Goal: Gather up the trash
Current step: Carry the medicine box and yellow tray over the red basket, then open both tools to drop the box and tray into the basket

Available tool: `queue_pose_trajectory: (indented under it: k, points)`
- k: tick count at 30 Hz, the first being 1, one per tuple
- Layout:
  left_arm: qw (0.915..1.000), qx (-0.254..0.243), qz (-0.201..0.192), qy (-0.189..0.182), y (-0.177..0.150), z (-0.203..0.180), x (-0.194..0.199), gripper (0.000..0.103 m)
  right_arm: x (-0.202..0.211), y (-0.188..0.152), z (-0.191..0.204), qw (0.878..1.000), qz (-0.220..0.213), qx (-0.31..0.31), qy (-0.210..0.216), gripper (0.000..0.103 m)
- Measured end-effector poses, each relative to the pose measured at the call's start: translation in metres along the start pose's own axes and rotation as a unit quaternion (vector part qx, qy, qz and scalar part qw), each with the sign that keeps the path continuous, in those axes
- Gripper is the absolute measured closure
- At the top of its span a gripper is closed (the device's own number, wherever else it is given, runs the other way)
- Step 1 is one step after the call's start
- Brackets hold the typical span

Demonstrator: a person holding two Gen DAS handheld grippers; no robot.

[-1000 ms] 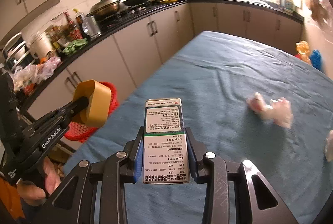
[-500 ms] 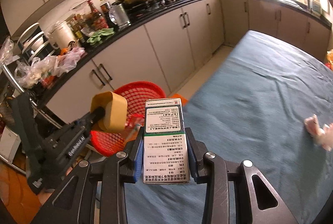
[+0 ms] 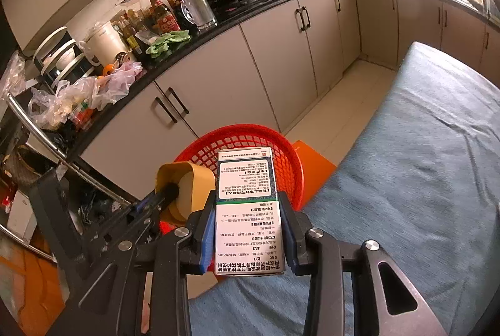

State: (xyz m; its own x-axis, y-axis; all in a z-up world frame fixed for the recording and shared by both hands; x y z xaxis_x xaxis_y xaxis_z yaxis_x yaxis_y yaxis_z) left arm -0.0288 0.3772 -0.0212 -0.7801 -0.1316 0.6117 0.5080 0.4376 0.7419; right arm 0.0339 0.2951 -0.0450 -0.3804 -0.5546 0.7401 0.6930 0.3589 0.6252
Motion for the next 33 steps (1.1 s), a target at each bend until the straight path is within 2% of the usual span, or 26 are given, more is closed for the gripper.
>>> queue_pose_trajectory:
  k: [19, 21, 23, 25, 33]
  points:
    - [1.0000, 0.001, 0.001, 0.000, -0.001, 0.007, -0.003, 0.095, -0.044, 0.007, 0.000, 1.000, 0.022, -0.011, -0.004, 0.063]
    - [1.0000, 0.002, 0.000, -0.003, 0.000, 0.006, -0.002, 0.091, -0.044, 0.008, -0.002, 1.000, 0.021, -0.014, -0.003, 0.063]
    - [1.0000, 0.004, -0.002, -0.004, 0.000, 0.006, -0.001, 0.074, -0.042, 0.008, -0.004, 1.000, 0.019, -0.016, 0.000, 0.062]
    - [0.9999, 0.003, -0.009, -0.002, 0.002, 0.005, 0.003, 0.067, -0.036, 0.009, -0.008, 1.000, 0.011, -0.024, 0.006, 0.058]
    - [0.9997, -0.010, -0.017, -0.012, 0.005, -0.015, 0.014, 0.067, -0.008, 0.006, -0.022, 0.999, -0.007, -0.042, 0.016, 0.057]
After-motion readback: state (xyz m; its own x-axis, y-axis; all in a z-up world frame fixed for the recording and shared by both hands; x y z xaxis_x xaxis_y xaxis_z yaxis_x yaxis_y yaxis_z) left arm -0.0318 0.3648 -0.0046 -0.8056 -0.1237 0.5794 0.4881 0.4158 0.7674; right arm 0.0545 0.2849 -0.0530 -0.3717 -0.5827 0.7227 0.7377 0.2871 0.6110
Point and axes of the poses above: each gripper's, at about its wrist camera, not at the fingertips, and x roughly against the way its jaws point, z to its left, y to its top, the point moved 10 cm from there along -x, roughly the way its jaws point, and after that the axes turned 9 degrees about -y, right-handed, at the moved point
